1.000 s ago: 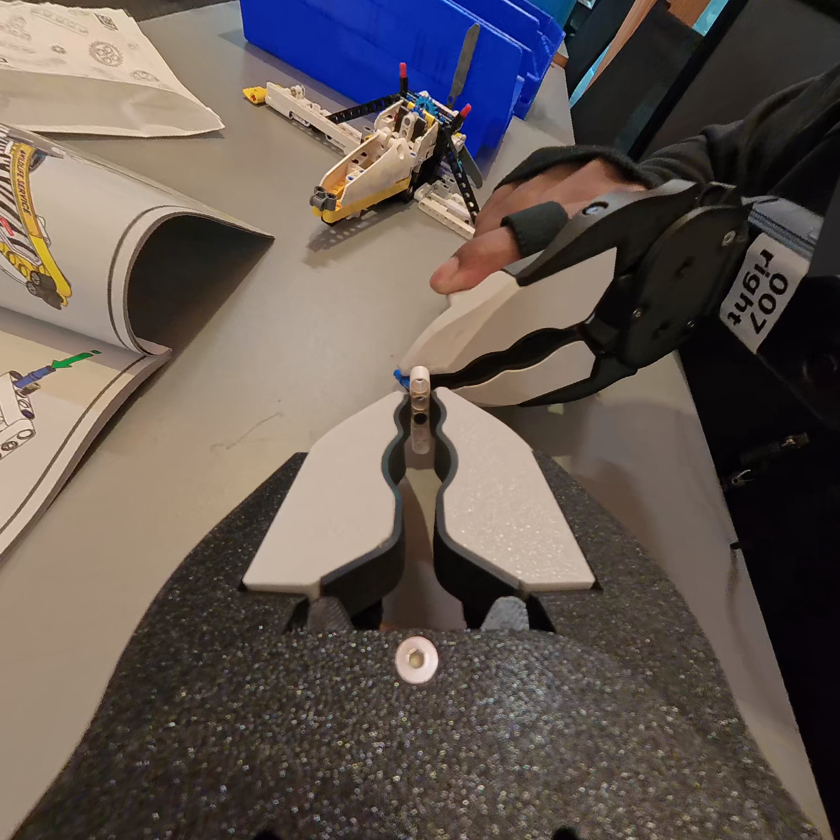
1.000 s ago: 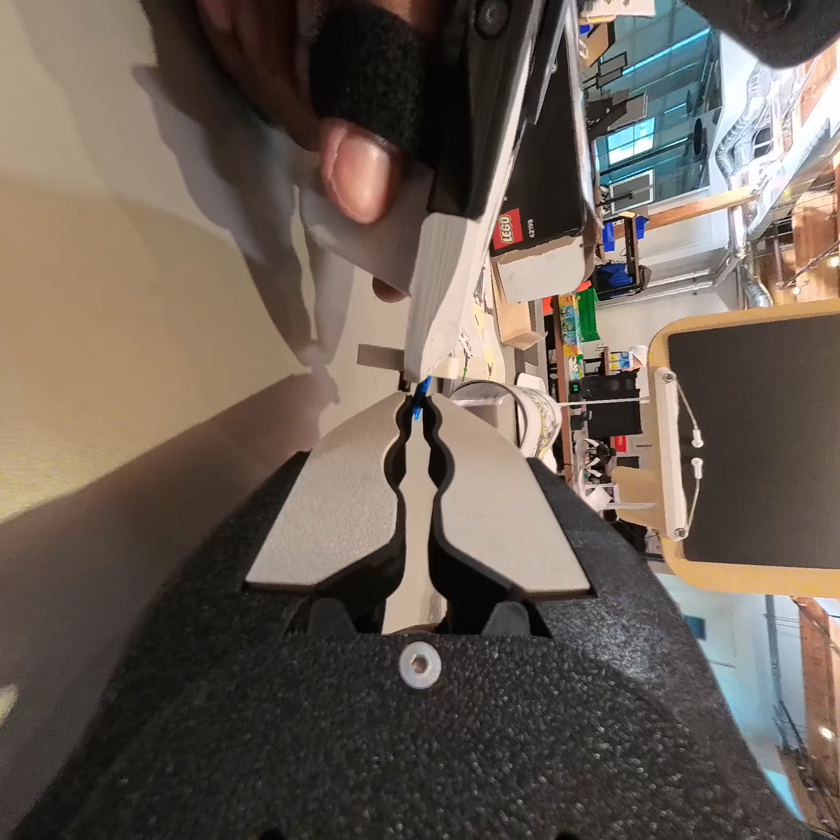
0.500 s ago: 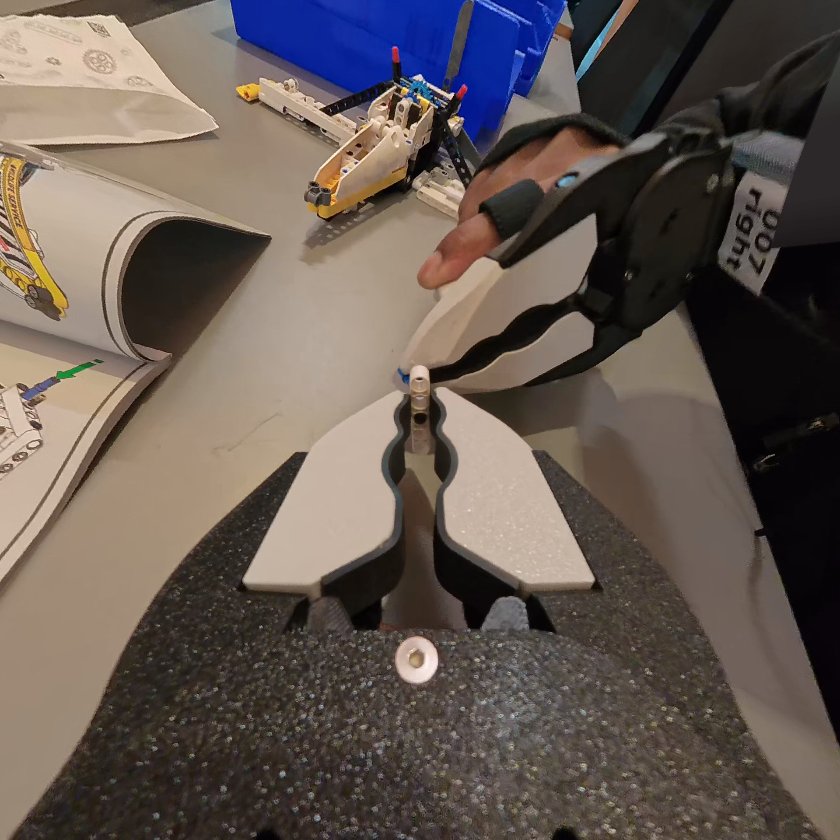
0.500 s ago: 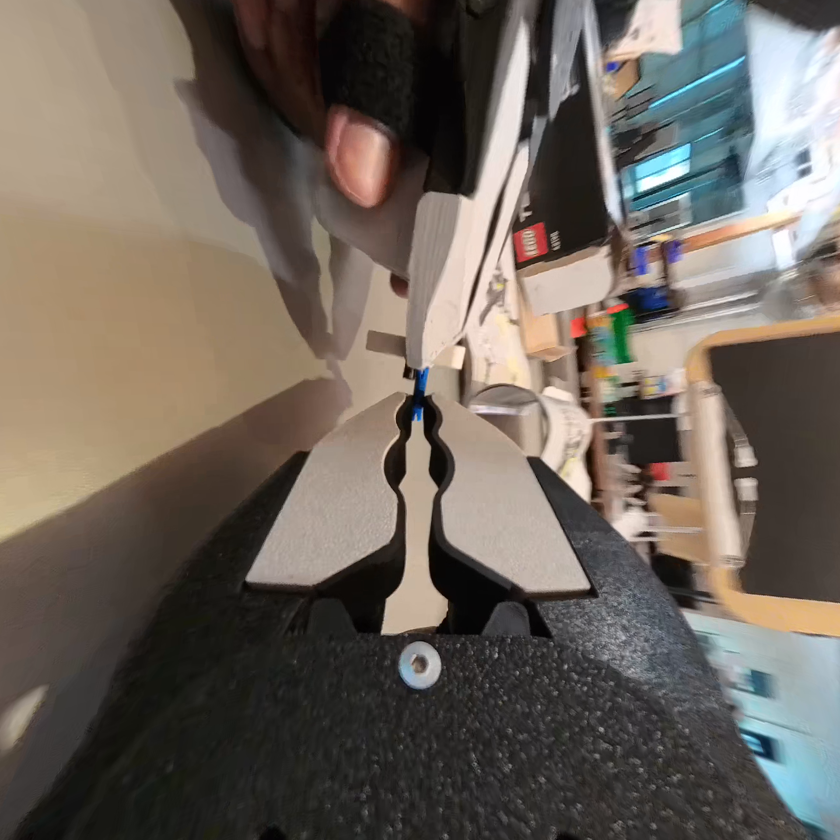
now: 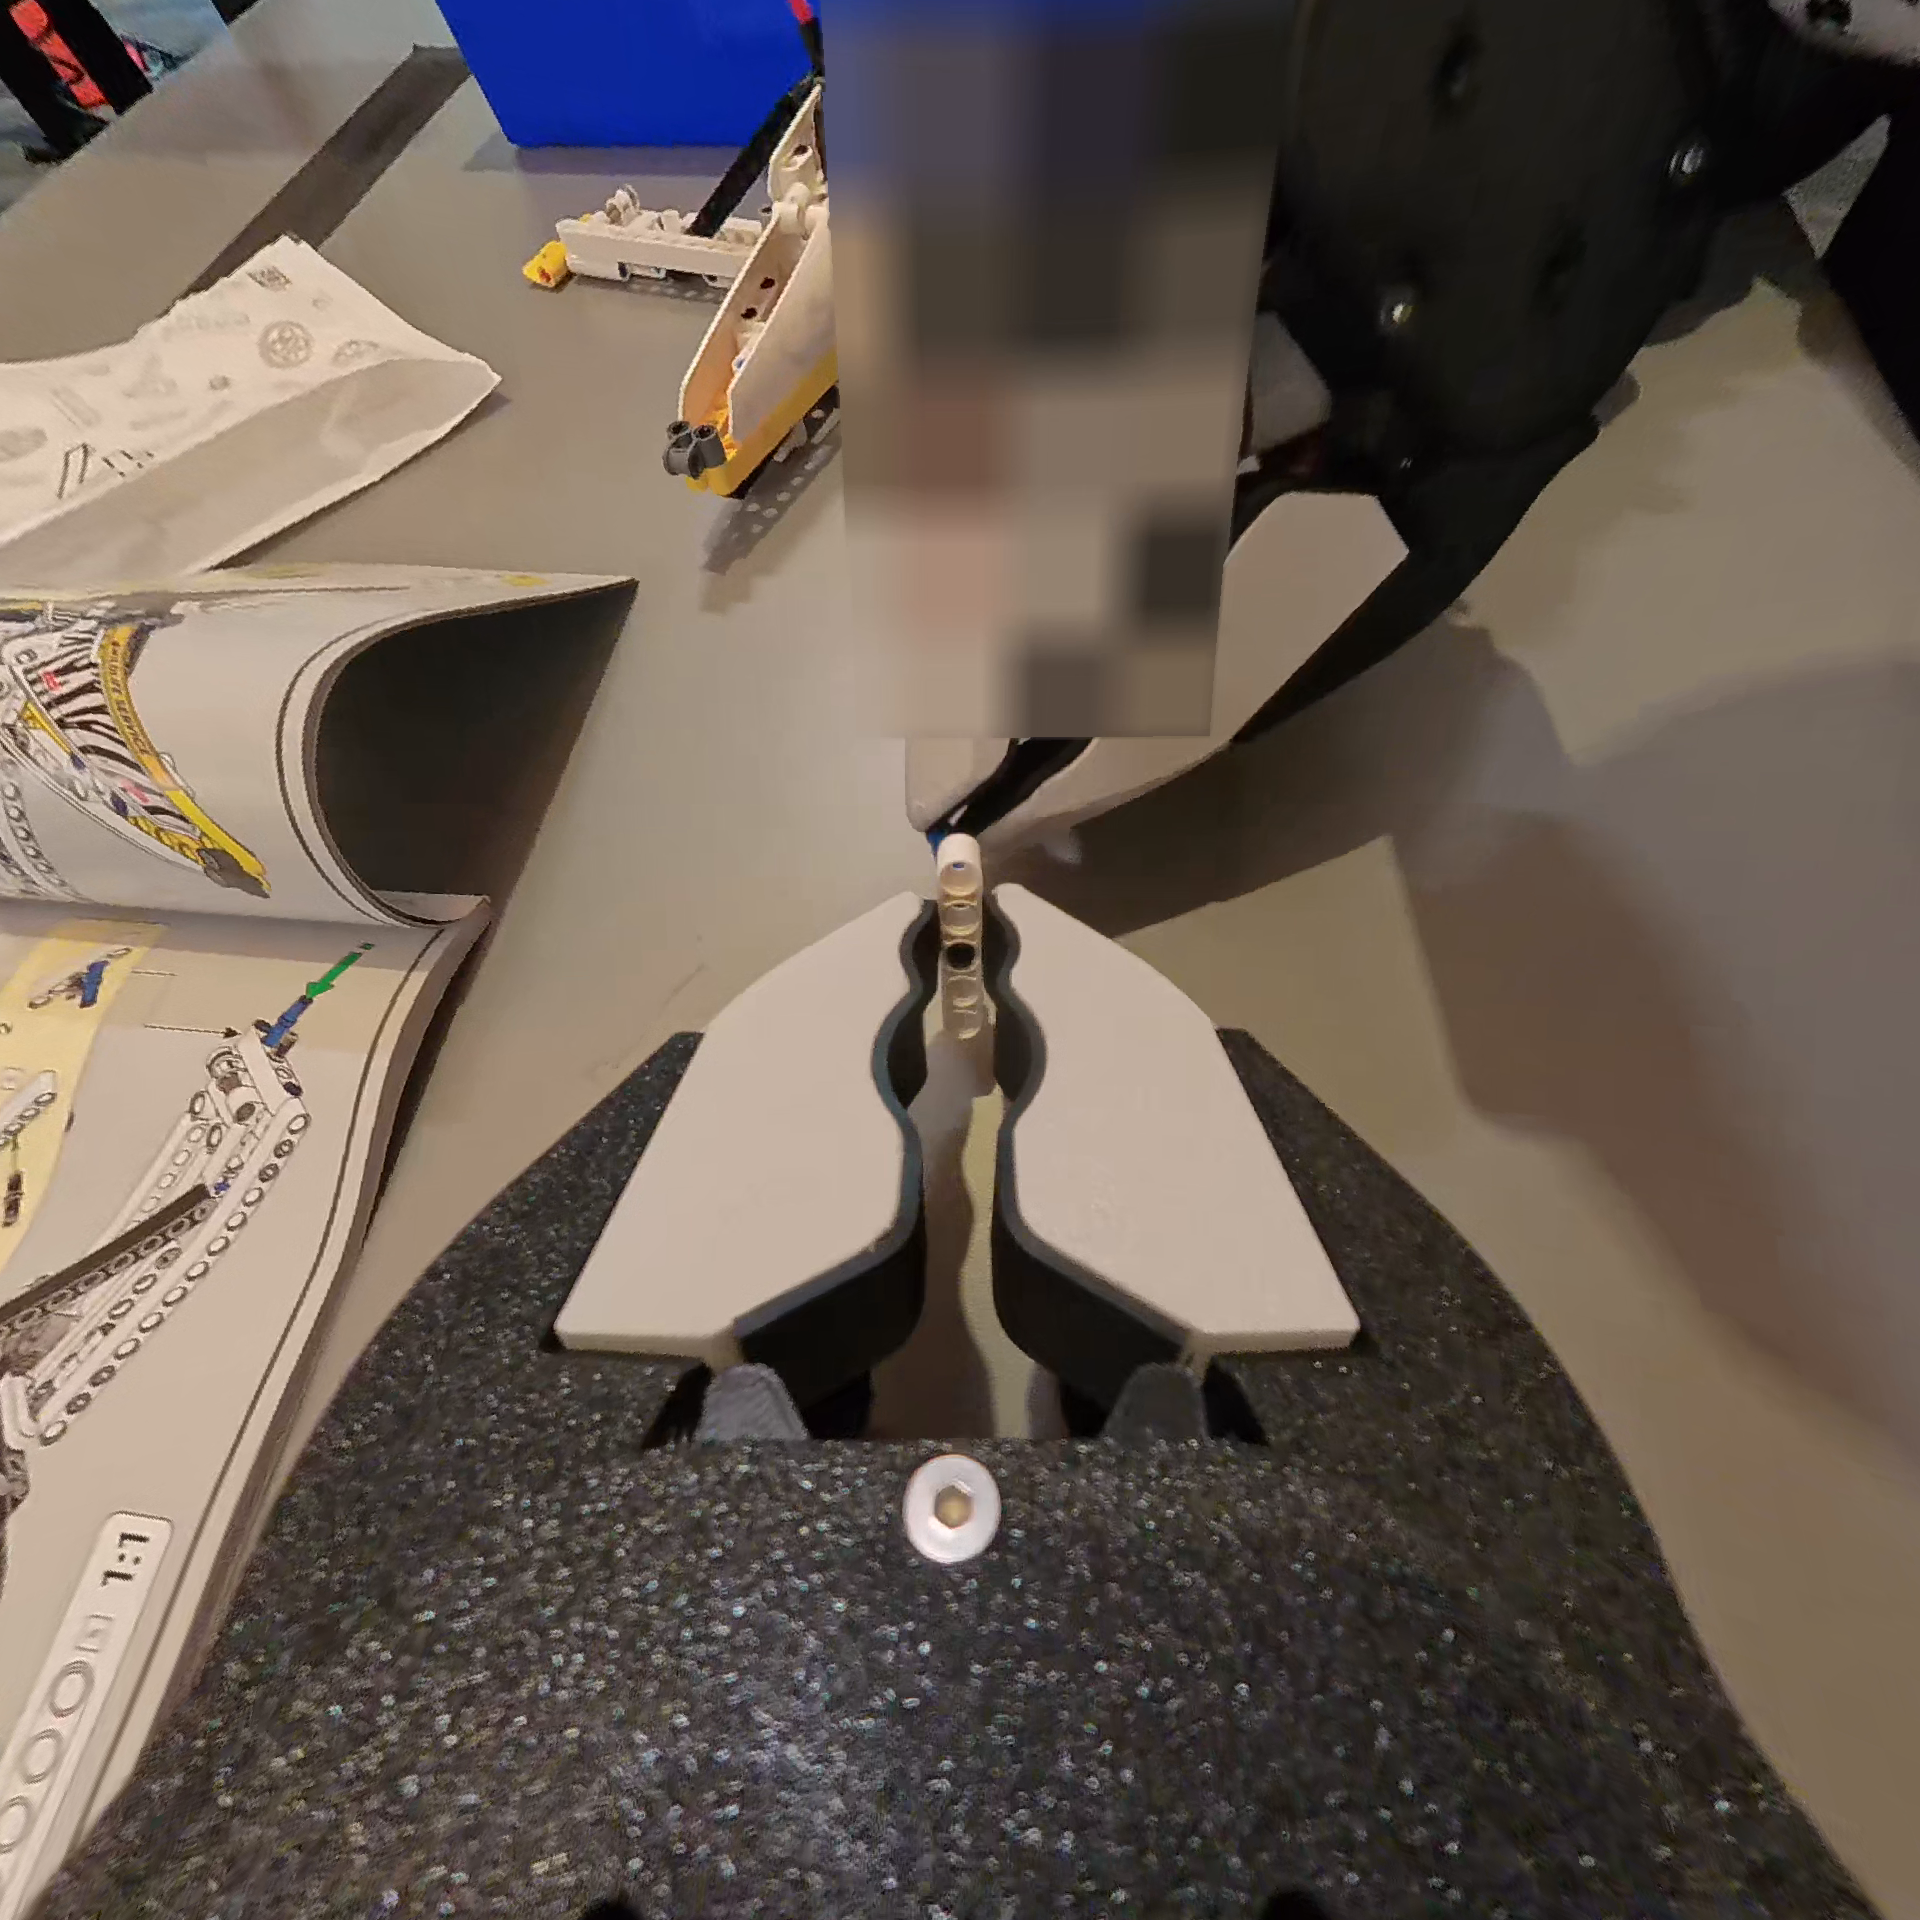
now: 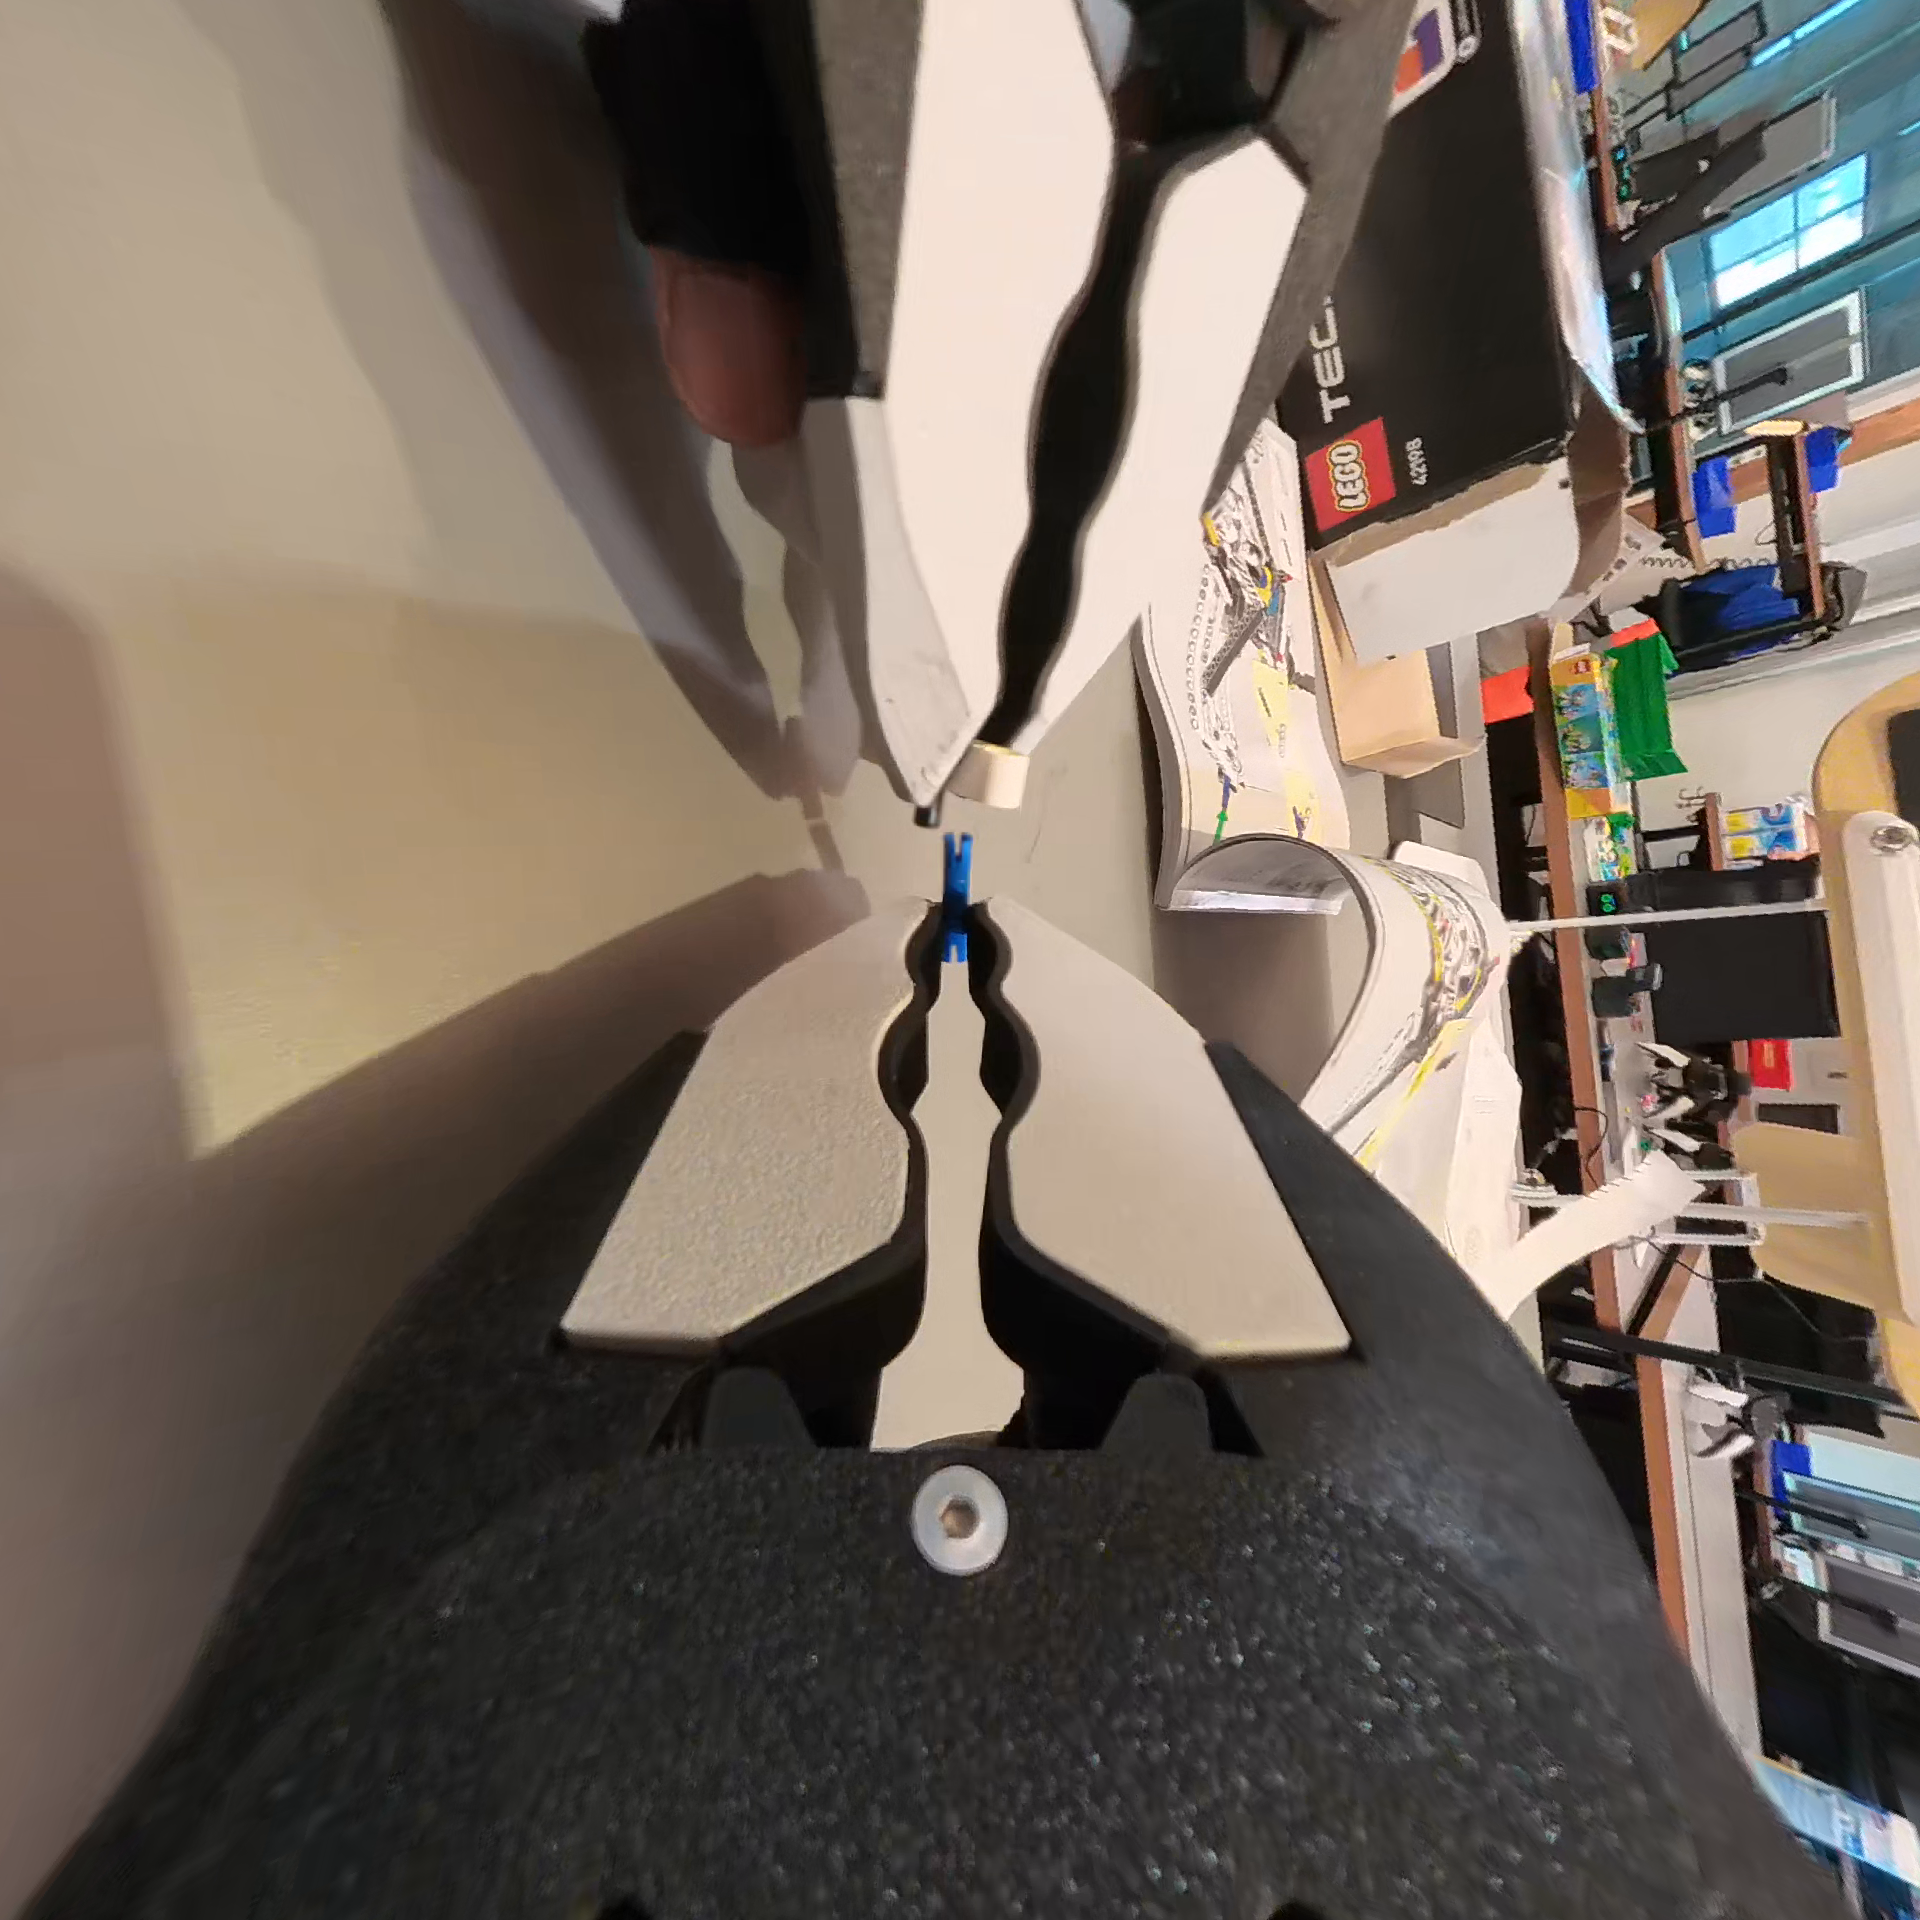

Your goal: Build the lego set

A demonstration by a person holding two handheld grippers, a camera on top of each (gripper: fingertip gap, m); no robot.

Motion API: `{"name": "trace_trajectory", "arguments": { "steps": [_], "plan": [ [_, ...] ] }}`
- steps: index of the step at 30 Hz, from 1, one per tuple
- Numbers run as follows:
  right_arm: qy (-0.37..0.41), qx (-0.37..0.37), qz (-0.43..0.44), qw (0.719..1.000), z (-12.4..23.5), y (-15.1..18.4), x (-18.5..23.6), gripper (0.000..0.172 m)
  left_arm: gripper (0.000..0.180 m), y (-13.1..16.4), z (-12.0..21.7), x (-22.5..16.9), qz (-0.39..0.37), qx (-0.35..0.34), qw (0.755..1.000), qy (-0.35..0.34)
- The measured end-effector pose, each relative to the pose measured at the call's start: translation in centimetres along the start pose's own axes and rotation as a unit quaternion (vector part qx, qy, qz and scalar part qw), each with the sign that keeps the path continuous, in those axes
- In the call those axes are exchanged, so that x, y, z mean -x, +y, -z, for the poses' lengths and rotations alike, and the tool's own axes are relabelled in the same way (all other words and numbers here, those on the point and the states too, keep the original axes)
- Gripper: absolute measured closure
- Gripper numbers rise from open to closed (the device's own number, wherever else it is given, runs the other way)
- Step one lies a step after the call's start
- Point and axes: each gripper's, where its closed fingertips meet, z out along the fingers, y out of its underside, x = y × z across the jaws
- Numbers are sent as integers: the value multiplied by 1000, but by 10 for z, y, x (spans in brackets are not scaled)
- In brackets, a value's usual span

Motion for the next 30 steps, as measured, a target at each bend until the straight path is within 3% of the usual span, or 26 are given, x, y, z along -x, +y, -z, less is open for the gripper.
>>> {"name": "trace_trajectory", "arguments": {
  "steps": [11,21,30],
  "plan": [
    [-14,-10,-12,1000,-1,-3,4,168,173,4,-5,-3,-21,12,1000,0],
    [-39,-38,-59,997,3,-11,3,168,173,-2,0,-6,-19,-19,999,18],
    [-47,-14,-106,993,4,-9,6,168,173,-4,-3,-6,-106,-16,994,-24]
  ]
}}
